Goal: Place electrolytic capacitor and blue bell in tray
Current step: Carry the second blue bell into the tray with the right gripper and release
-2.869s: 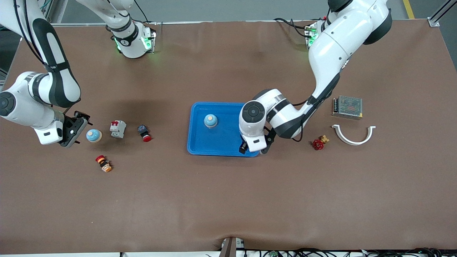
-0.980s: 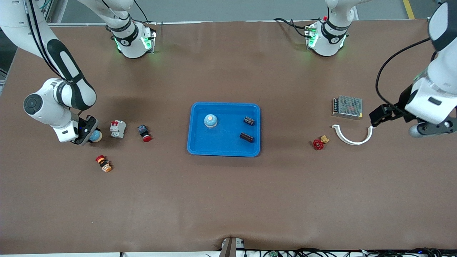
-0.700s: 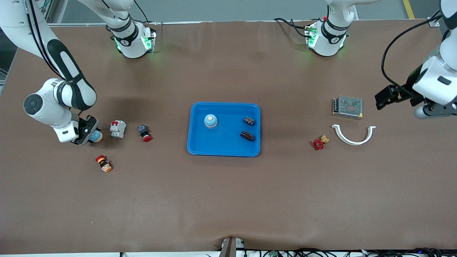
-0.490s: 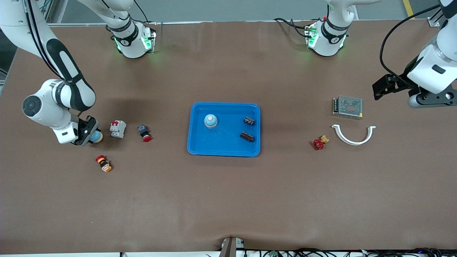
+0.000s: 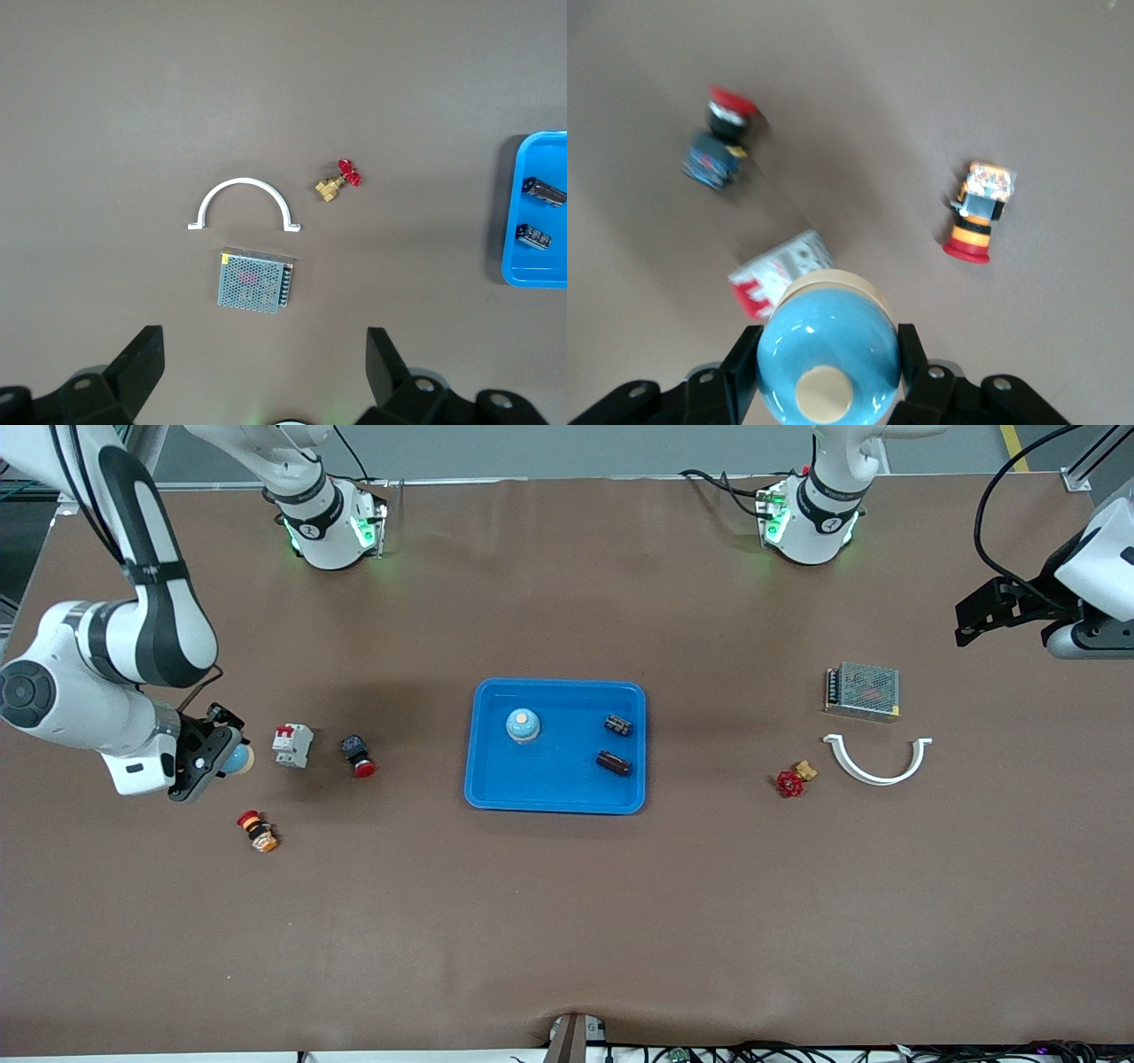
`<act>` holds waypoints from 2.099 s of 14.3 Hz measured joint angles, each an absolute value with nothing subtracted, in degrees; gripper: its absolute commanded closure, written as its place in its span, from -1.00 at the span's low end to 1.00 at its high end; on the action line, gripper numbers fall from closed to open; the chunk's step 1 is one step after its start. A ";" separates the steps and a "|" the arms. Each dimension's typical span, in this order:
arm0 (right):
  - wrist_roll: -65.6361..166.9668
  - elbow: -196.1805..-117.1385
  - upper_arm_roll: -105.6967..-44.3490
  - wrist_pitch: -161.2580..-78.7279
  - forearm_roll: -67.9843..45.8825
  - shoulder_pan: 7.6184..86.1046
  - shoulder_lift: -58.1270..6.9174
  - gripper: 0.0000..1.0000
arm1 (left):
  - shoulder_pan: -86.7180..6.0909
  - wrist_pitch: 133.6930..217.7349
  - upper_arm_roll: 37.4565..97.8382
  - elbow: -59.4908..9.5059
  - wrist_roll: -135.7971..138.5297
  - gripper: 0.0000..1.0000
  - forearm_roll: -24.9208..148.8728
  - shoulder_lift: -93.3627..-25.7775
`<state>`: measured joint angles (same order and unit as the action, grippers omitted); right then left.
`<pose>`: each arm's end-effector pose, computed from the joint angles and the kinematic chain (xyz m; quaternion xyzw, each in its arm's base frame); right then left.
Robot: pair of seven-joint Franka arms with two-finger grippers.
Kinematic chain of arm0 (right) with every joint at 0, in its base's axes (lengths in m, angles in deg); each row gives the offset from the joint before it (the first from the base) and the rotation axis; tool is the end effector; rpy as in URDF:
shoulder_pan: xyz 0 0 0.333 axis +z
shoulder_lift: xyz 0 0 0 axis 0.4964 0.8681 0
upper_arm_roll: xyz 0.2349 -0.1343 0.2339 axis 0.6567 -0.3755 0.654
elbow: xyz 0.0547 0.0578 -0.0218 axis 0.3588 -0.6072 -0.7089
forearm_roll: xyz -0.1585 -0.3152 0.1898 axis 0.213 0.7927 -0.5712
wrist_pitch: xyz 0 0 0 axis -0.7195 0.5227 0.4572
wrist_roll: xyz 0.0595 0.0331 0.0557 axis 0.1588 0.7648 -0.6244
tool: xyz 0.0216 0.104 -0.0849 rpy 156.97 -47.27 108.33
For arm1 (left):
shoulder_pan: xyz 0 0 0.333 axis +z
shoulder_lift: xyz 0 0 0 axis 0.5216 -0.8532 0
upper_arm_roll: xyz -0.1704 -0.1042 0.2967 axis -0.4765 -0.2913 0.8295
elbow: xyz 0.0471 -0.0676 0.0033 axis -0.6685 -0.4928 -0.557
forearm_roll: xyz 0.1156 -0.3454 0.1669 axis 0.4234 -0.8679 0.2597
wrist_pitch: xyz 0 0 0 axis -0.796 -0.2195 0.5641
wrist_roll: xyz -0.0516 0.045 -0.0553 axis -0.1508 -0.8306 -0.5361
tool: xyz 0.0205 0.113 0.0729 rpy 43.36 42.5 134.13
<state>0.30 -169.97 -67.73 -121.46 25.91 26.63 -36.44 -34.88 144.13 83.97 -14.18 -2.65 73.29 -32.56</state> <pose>0.5964 -0.0141 0.3611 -0.8884 -0.4537 0.0595 0.0359 0.5429 -0.0453 0.6543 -0.9993 0.0242 0.0161 0.0217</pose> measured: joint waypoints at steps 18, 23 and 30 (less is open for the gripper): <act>76.16 -161.46 -67.35 -137.50 25.85 60.35 -24.41 0.06 | -35.26 145.36 83.80 -15.59 -2.65 -1.00 73.24 -32.85; 80.25 -161.17 -67.44 -144.47 25.85 62.82 -18.71 0.06 | -35.25 145.55 83.81 -15.68 -2.65 -1.00 73.24 -33.44; 82.11 -161.05 -67.55 -150.16 25.85 64.68 -13.77 0.06 | -34.16 145.95 84.28 -15.46 -2.65 -1.00 73.24 -33.44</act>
<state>82.11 -161.05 -67.55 -150.16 25.85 64.68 -13.77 -34.16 145.95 84.28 -15.46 -2.65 73.24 -33.44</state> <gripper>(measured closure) 0.344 0.000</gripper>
